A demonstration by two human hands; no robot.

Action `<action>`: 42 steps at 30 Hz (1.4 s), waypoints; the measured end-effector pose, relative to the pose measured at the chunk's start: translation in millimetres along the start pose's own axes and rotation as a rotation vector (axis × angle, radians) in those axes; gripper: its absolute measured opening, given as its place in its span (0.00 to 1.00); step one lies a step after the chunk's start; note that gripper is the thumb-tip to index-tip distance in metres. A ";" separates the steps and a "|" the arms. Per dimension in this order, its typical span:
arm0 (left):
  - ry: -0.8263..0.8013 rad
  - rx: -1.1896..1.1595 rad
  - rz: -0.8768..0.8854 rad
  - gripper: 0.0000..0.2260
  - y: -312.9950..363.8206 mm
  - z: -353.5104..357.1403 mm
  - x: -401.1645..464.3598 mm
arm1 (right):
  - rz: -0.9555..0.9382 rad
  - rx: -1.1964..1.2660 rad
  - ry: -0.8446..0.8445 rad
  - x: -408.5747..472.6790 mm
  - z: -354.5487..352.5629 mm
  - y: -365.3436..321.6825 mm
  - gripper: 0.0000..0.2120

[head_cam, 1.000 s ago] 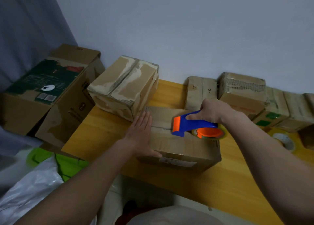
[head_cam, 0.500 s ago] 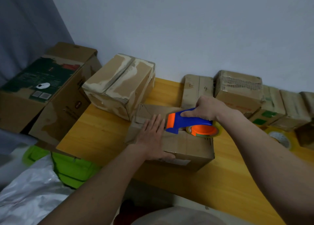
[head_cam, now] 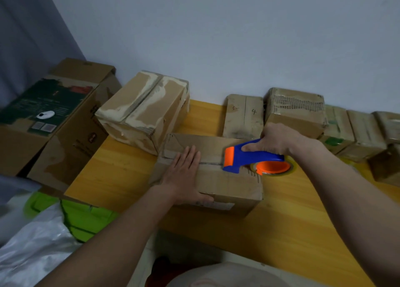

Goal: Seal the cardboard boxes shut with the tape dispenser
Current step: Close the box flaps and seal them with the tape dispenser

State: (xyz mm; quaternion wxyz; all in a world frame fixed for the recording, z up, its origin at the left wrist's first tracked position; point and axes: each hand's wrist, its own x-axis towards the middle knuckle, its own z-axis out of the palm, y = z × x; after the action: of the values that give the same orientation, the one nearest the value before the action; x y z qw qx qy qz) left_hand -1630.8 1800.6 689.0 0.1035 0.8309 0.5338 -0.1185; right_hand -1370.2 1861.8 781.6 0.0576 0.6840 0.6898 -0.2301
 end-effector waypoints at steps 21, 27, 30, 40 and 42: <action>0.045 -0.087 0.070 0.57 49.4 1.2 22.2 | 0.038 0.072 -0.020 -8.5 -8.2 20.5 0.25; 0.028 -0.067 0.078 0.59 48.7 1.3 22.4 | 0.162 0.058 -0.044 -22.9 -24.4 67.6 0.30; -0.017 -0.065 0.032 0.62 57.3 -6.7 22.3 | 0.170 0.081 -0.025 -21.2 -15.2 69.0 0.29; 0.058 -0.041 -0.028 0.56 130.0 -3.4 32.6 | 0.184 0.190 -0.026 -30.8 -9.3 74.5 0.30; 0.058 -0.020 0.011 0.54 121.1 -1.4 31.2 | 0.177 0.240 -0.062 -36.3 -6.1 74.6 0.29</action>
State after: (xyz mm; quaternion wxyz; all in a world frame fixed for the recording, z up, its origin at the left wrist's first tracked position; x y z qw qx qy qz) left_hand -1507.7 1778.3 686.3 0.0970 0.8358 0.5332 -0.0882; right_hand -1294.2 1827.8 783.6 0.0167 0.7367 0.5923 -0.3258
